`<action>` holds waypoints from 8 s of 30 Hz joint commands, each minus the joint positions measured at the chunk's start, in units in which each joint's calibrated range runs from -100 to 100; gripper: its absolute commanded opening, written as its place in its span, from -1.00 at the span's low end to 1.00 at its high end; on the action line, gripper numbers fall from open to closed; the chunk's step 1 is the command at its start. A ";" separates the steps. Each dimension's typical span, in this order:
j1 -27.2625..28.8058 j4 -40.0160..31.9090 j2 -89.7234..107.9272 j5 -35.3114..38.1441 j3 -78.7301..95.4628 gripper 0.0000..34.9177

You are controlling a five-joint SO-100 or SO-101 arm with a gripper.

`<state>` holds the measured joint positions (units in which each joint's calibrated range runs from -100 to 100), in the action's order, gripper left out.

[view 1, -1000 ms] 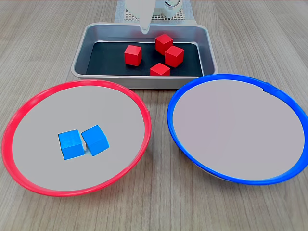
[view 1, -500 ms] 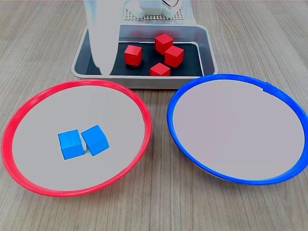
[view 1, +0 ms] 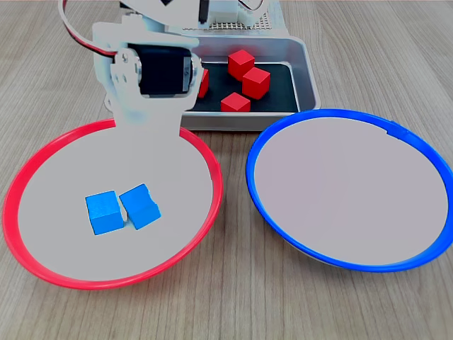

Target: Resolve any anomalies and move all blocks to matching dishes

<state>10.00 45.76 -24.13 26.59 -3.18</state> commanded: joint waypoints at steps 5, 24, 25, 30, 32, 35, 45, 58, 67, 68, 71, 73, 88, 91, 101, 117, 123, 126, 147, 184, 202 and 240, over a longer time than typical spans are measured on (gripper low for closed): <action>-0.26 -1.72 -4.32 2.20 -5.97 -0.14; -14.28 12.72 13.76 -4.20 -10.98 -0.98; -15.69 12.97 14.10 -4.59 -10.62 -0.98; -24.82 10.99 13.08 -6.20 -5.70 -0.97; -25.95 8.76 11.80 -6.25 -3.88 -0.88; -26.33 6.12 10.01 -5.62 -1.51 -0.59; -24.07 8.43 11.03 -4.64 -3.06 -0.40; 0.40 10.49 5.41 -2.98 -14.35 -0.22; 5.67 6.86 -6.19 4.30 -22.90 -0.27; 5.95 6.61 -6.88 4.64 -23.27 -0.26; 6.52 6.70 -8.16 5.91 -23.36 -0.22; 6.99 6.70 -8.75 6.45 -23.27 -0.19; 5.48 5.54 -13.02 6.84 -24.00 -0.16; 4.64 6.28 -13.10 6.59 -25.27 -0.13; 4.07 6.20 -15.49 7.52 -25.27 -0.17; -6.85 16.11 3.10 0.83 -20.90 -0.98; -19.18 23.21 7.03 -4.35 -19.45 -0.98; -23.41 22.71 5.83 -5.23 -17.17 -0.98; -19.27 29.48 11.29 0.05 -11.25 -0.23; -11.08 -0.90 36.02 10.70 49.83 -0.03; -12.12 -5.35 34.74 12.80 53.47 -0.83; 1.72 2.82 3.27 6.11 -7.07 -0.29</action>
<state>11.68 47.23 -23.27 32.45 -7.89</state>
